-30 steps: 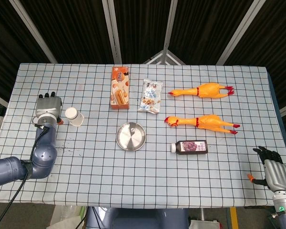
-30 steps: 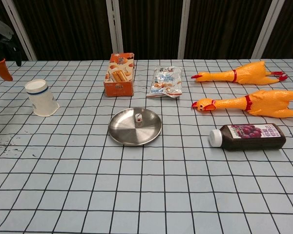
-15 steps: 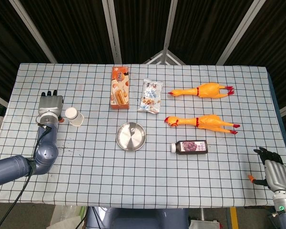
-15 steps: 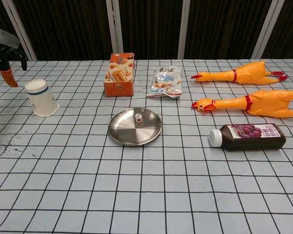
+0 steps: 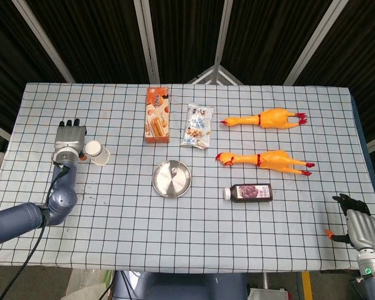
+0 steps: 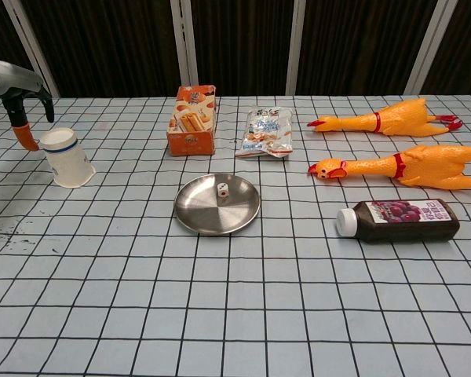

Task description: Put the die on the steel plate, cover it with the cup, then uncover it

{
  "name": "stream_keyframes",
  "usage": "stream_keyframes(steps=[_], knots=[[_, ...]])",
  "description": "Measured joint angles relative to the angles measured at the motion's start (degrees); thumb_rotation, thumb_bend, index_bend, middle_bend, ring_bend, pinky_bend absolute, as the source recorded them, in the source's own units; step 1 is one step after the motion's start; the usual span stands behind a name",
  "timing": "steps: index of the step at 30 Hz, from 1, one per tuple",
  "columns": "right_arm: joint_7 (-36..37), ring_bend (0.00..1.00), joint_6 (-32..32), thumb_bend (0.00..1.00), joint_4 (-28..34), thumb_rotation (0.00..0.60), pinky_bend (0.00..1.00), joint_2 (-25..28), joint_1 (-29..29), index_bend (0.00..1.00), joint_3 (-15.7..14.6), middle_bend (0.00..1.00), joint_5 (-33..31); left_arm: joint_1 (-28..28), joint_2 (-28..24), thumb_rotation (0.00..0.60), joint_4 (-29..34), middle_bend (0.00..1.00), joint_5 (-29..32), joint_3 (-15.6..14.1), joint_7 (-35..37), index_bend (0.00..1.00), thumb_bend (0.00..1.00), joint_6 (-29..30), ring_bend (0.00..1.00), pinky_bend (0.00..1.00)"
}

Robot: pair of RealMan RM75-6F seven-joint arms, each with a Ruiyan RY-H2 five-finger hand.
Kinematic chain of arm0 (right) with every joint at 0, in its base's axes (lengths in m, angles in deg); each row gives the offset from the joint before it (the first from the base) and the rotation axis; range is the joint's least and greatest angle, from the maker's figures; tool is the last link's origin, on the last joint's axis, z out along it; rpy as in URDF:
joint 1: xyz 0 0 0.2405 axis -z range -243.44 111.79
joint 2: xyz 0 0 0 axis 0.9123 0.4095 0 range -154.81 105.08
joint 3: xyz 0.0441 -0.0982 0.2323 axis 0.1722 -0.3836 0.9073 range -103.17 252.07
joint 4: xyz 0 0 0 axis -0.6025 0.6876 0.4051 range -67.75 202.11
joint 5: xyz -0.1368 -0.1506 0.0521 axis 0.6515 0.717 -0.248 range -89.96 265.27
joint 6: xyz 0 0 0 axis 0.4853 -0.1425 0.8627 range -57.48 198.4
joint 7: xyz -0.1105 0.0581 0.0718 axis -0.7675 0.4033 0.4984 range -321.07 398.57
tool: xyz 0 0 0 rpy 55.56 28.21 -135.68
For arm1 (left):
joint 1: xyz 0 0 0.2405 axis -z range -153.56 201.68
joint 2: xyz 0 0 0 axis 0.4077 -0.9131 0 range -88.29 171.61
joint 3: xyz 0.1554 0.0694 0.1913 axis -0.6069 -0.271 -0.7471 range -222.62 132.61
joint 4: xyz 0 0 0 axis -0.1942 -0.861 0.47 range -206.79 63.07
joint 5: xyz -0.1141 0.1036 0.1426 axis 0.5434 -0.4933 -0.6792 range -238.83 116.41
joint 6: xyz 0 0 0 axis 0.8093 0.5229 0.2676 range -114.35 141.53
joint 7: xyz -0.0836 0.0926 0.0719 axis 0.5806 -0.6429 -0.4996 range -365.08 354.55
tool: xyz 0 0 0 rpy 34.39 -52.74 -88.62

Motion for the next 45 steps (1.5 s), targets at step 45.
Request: stream_keyframes(steps=[45], knots=[[1.3,0.10,-0.2,0.23,-0.2,0.600,0.00,0.5,0.0,0.18,0.0,0.10,0.1,2.2,1.7,0.600,1.4,0.02,-1.5,-2.5,3.5,0.34,0.35,0.9,0.00,0.00]])
